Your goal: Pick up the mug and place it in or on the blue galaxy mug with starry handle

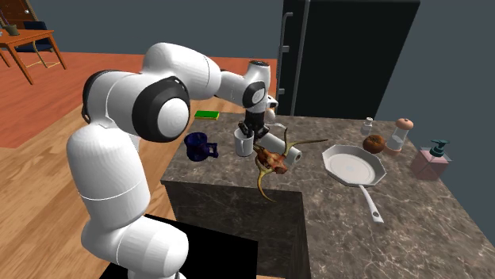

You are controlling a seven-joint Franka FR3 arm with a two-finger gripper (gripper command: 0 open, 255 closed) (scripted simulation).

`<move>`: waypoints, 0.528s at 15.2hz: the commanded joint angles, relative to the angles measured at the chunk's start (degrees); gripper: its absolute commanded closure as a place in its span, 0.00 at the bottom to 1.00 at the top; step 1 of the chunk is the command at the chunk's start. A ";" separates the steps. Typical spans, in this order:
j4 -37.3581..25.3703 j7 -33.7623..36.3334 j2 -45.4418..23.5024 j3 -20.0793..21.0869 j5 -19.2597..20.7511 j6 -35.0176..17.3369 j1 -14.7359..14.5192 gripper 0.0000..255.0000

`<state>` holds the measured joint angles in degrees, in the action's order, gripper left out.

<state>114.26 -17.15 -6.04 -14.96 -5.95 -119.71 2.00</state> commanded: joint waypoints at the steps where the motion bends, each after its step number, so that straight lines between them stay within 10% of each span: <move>1: -0.80 0.15 0.68 -0.07 0.27 1.46 0.02 1.00; 8: -4.33 0.85 2.31 -0.13 0.96 6.53 -0.03 1.00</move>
<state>110.35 -16.40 -3.98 -15.09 -5.08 -113.85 1.98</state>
